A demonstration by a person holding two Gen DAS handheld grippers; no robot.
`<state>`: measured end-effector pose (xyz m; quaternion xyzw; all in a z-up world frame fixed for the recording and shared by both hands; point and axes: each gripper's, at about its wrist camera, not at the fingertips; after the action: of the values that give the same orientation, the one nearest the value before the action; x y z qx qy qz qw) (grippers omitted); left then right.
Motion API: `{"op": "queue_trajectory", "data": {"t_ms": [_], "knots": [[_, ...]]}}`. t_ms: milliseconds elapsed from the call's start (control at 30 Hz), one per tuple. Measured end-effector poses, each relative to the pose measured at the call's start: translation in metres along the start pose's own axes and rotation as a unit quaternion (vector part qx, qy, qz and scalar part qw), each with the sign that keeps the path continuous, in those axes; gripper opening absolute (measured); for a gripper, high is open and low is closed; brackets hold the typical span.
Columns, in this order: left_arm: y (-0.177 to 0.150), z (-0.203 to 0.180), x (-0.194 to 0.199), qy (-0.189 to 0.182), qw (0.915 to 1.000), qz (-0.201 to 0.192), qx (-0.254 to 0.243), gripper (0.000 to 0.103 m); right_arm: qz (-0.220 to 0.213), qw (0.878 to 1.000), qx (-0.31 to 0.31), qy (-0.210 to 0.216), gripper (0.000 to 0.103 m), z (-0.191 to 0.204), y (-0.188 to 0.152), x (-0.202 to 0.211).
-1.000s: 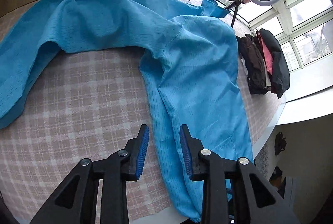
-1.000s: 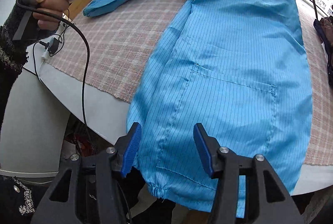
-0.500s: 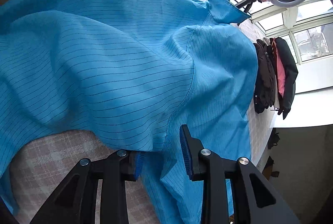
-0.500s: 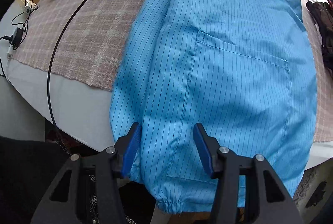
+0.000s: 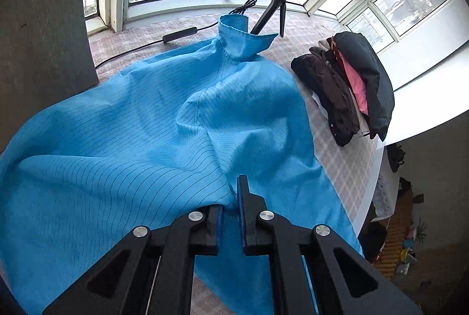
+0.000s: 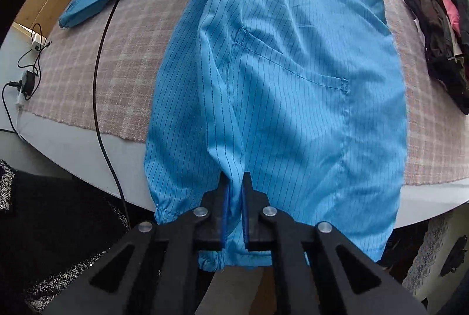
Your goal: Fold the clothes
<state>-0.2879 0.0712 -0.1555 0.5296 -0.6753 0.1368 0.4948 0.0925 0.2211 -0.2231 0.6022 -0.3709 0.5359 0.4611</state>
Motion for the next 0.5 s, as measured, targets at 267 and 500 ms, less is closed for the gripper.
{"op": "queue_trajectory", "data": {"t_ms": [267,500], "knots": [[0.074,-0.065,0.009,0.005,0.9969,-0.006,-0.078,0.005,-0.118,0.981,-0.131,-0.076,0.005,-0.101,0.007,0.112],[0.130,-0.147,0.003,-0.016,0.9895,-0.018,-0.143,0.006,-0.174,0.947,-0.196,-0.187,0.004,-0.158,0.017,0.189]]}}
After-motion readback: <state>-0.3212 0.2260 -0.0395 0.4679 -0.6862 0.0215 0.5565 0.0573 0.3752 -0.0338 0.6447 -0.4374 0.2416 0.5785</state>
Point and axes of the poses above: each gripper's, at about its wrist camera, not at the fingertips, and x roughly against the way its jaws point, z to its left, y to its top, and after that the axes turned 4 degrees about -y, right-handed
